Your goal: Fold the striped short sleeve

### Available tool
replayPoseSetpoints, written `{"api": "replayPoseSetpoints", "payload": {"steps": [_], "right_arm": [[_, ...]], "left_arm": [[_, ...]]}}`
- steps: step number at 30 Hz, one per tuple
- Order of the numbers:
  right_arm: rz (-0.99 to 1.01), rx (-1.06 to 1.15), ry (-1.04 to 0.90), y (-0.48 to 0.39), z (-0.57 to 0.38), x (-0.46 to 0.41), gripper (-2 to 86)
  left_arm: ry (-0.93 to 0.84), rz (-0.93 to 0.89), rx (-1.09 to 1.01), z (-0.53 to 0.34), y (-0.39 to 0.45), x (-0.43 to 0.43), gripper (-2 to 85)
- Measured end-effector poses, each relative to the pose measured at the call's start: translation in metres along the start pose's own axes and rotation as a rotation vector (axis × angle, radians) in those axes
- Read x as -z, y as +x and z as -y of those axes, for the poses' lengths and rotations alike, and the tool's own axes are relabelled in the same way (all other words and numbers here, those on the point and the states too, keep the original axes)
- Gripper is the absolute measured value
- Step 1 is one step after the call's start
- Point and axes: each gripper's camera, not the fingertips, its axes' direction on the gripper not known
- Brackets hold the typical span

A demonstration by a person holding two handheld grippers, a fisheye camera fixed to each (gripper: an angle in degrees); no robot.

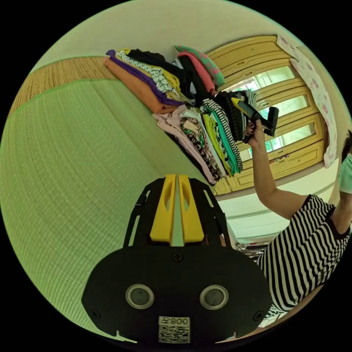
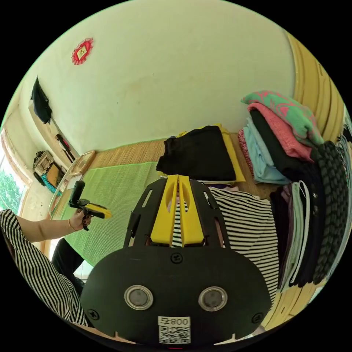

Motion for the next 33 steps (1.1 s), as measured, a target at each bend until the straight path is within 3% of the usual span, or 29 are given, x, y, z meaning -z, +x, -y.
{"api": "replayPoseSetpoints", "payload": {"steps": [6, 16, 33], "right_arm": [[-0.027, -0.147, -0.021, -0.002, -0.036, 0.032, 7.1], [-0.253, -0.155, -0.131, -0.046, -0.025, 0.050, 6.2], [-0.116, -0.233, 0.010, -0.081, -0.045, 0.176, 0.6]], "left_arm": [[-0.091, 0.013, 0.149, -0.107, -0.006, -0.030, 0.8], [-0.165, 0.076, 0.096, -0.167, 0.017, -0.065, 0.5], [-0.117, -0.038, 0.073, -0.283, 0.017, -0.081, 0.2]]}}
